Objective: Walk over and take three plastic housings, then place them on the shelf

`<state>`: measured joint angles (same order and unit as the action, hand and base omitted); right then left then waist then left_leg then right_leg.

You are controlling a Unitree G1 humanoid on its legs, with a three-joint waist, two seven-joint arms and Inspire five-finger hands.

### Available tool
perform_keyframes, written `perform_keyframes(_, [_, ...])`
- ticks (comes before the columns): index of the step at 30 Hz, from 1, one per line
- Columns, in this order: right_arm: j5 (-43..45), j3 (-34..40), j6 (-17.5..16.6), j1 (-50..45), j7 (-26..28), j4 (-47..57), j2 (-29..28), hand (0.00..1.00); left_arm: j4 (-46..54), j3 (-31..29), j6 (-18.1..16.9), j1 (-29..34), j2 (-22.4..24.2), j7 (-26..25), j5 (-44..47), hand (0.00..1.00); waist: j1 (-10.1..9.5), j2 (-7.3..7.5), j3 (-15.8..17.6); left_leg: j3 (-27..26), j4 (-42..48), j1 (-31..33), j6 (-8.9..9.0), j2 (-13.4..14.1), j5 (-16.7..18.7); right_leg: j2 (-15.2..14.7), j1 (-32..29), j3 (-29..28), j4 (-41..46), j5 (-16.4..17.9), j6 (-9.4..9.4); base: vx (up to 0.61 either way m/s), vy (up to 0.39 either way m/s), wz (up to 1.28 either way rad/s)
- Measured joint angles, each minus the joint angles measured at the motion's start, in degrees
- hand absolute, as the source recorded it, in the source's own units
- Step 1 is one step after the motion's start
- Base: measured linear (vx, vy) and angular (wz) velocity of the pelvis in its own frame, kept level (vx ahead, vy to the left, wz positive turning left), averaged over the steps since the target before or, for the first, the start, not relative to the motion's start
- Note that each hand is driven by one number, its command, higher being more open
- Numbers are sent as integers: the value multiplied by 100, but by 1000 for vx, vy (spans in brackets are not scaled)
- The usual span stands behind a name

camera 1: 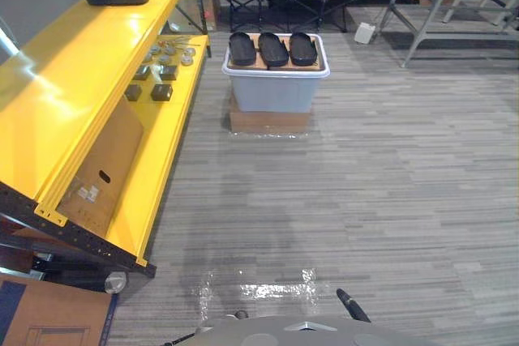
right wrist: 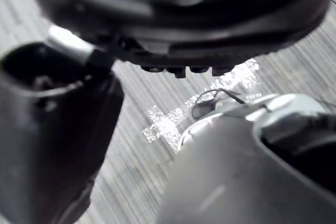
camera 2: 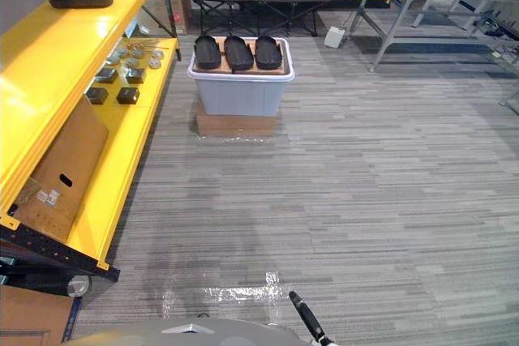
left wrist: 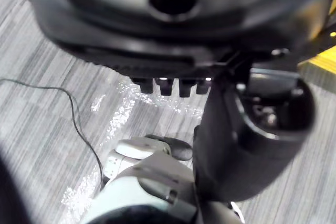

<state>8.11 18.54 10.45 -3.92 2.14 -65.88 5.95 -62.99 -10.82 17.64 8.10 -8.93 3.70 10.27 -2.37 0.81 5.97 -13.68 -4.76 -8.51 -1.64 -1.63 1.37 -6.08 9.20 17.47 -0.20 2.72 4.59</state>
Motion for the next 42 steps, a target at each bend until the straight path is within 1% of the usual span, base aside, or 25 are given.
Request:
perform_keyframes(1, [-317, -557, -43, 115, -5, 224, 59, 100, 120, 371, 6, -114, -100, 0, -198, 100, 10, 26, 32, 13, -2, 20, 5, -5, -15, -8, -12, 39, 0, -1, 4, -27, -3, 6])
perform_keyframes(2, [-316, -1204, -259, 226, -21, 590, 137, 100, 423, 762, -36, -173, -219, -6, -122, 100, 21, 44, 84, 26, -2, 36, 14, -7, -37, -12, -26, 53, -1, -6, 9, -53, -6, 8])
perform_keyframes(3, [-252, -1454, -419, 344, 16, 867, 167, 100, 700, 881, -62, -201, -246, -5, 19, 100, 55, 49, 91, 33, -2, 56, 13, -9, -54, -12, -45, 63, -2, -13, 17, -59, -7, 13])
perform_keyframes(6, [657, -1462, -699, 1037, 411, 1140, 173, 100, 1419, 1022, -129, -520, -157, 72, 661, 100, 66, 11, 105, 66, -25, 111, -12, -22, -107, -25, -111, 111, -9, -44, 57, -67, 4, 9])
perform_keyframes(8, [1008, -1483, -856, 1445, 554, 1193, 158, 100, 1528, 1095, -128, -801, 46, 65, 851, 100, 59, -23, 124, 60, -29, 106, -12, -35, -112, -38, -102, 112, -31, -60, 67, -58, 20, -1])
perform_keyframes(10, [1227, -1544, -868, 1619, 646, 1247, 141, 100, 1531, 1128, -126, -928, 124, 161, 1014, 100, 89, -20, 127, 52, -31, 101, -9, -46, -110, -39, -59, 117, -104, -86, 72, 33, 8, -1])
perform_keyframes(11, [1534, -1602, -634, 1461, 569, 1256, 41, 100, 1481, 1310, 0, -891, 161, 126, 1034, 100, 103, 2, 141, 6, -14, 100, 21, -64, -90, -47, -5, 122, -170, -90, 72, 95, 10, -5])
perform_keyframes(12, [1534, -1630, -568, 1341, 461, 1241, 15, 100, 1437, 1310, -16, -785, 174, 115, 1033, 100, 111, 0, 141, -7, -11, 95, 46, -67, -74, -50, 3, 121, -186, -91, 73, 110, -1, -5])
perform_keyframes(16, [1534, -1653, -494, 1079, 305, 1154, 4, 100, 1382, 1305, -125, -566, 177, -5, 1032, 100, 119, -3, 141, -9, -8, 92, 82, -63, -55, -53, 8, 147, -187, -112, 108, 22, -5, 0])
perform_keyframes(18, [1508, -1608, -695, 955, 51, 1236, -80, 100, 1414, 1289, -434, -461, 245, -187, 1038, 100, 121, -7, 138, -9, -7, 84, 103, -66, -45, -63, 11, 160, -187, -128, 135, 0, 0, 0])
perform_keyframes(19, [1446, -1511, -1006, 838, -289, 1323, -214, 100, 1505, 1221, -574, -333, 304, -276, 1196, 100, 126, -12, 135, -4, -7, 86, 108, -67, -42, -66, 12, 184, -185, -144, 161, 0, 0, 0])
perform_keyframes(21, [1352, -1321, -1211, 690, -473, 1514, -287, 100, 1645, 1164, -684, -210, 339, -234, 1228, 100, 123, -19, 131, 1, -5, 84, 130, -71, -27, -77, 10, 187, -175, -173, 203, -47, 9, 2])
perform_keyframes(24, [1356, -1224, -1259, 663, -473, 1568, -282, 100, 1663, 1136, -865, -103, 333, -218, 1169, 100, 135, -16, 130, -2, -5, 49, 137, -81, -22, -100, -13, 176, -80, -174, 204, -62, 14, -3])
perform_keyframes(27, [1351, -1234, -1282, 548, -471, 1647, -289, 100, 1879, 1086, -884, 114, 350, -141, 1222, 100, 110, -19, 129, -42, -6, -2, 160, -88, 0, -127, -55, 115, 57, -167, 195, -99, 25, -11])
perform_keyframes(28, [1289, -1235, -1359, 508, -477, 1684, -297, 100, 1987, 1089, -887, 144, 350, -27, 1274, 100, 106, -30, 131, -55, -6, 24, 147, -94, 38, -170, -227, 113, 332, -83, 148, -94, 55, -10])
perform_keyframes(29, [1276, -1234, -1452, 479, -513, 1730, -295, 100, 2088, 1103, -897, 241, 346, 112, 1413, 100, 104, -57, 153, -61, 2, 43, 1, -92, 108, -258, -504, 106, 887, 79, 226, -96, 64, -10])
perform_keyframes(30, [1298, -1228, -1493, 463, -554, 1735, -294, 100, 2116, 1104, -897, 260, 341, 187, 1451, 100, 114, -57, 162, -61, 103, 109, -128, -80, 180, -357, -820, 125, 1521, 171, 187, -104, 76, -9])
perform_keyframes(31, [1311, -1227, -1494, 461, -577, 1736, -288, 100, 2157, 1105, -896, 263, 336, 196, 1473, 100, 112, -67, 176, -67, 198, 146, -173, -65, 215, -439, -1050, 141, 1986, 188, 156, -101, 78, -10])
perform_keyframes(33, [1519, -1235, -1494, 339, -607, 1863, -290, 100, 2390, 1130, -920, 312, 270, 264, 1742, 100, 115, 9, 407, -101, 497, 74, -330, -117, 380, -996, -1843, 394, 3839, 273, -149, -66, 78, -2])
perform_keyframes(34, [1525, -1233, -1494, 270, -590, 1899, -290, 100, 2447, 1148, -920, 356, 233, 281, 1855, 100, 121, 23, 418, -85, 540, 45, -346, -112, 408, -1028, -1912, 418, 3912, 307, -187, 2, 62, 11])
perform_keyframes(36, [1487, -1231, -1549, 2, -501, 2014, -287, 100, 2609, 1174, -875, 461, 166, 367, 2213, 100, 136, 34, 431, 7, 639, 12, -308, -68, 502, -913, -1925, 398, 3311, 361, -61, 54, 59, 20])
perform_keyframes(38, [1412, -1232, -1578, -162, -490, 2172, -287, 100, 2836, 1198, -785, 503, 161, 541, 2389, 100, 190, 40, 454, 126, 710, 79, -296, -52, 535, -726, -1951, 219, 2427, 237, 121, 139, 9, 31])
perform_keyframes(39, [1279, -1234, -1603, -191, -493, 2180, -287, 100, 3012, 1248, -703, 516, 145, 675, 2391, 100, 231, 42, 459, 170, 849, 217, -232, -22, 615, -618, -2002, 112, 1873, 103, 276, 163, -32, 23])
perform_keyframes(40, [1256, -1237, -1614, -192, -491, 2180, -287, 100, 3145, 1303, -653, 521, 132, 750, 2403, 100, 234, 69, 500, 170, 987, 267, -171, 4, 693, -553, -1989, 114, 1504, -11, 284, 196, -60, 14])
perform_keyframes(42, [1258, -1244, -1631, -230, -484, 2179, -289, 100, 3255, 1374, -595, 535, 126, 895, 2571, 100, 216, 116, 575, 168, 1366, 330, -82, 43, 976, -529, -1941, 121, 1198, -159, 163, 178, -96, -3])
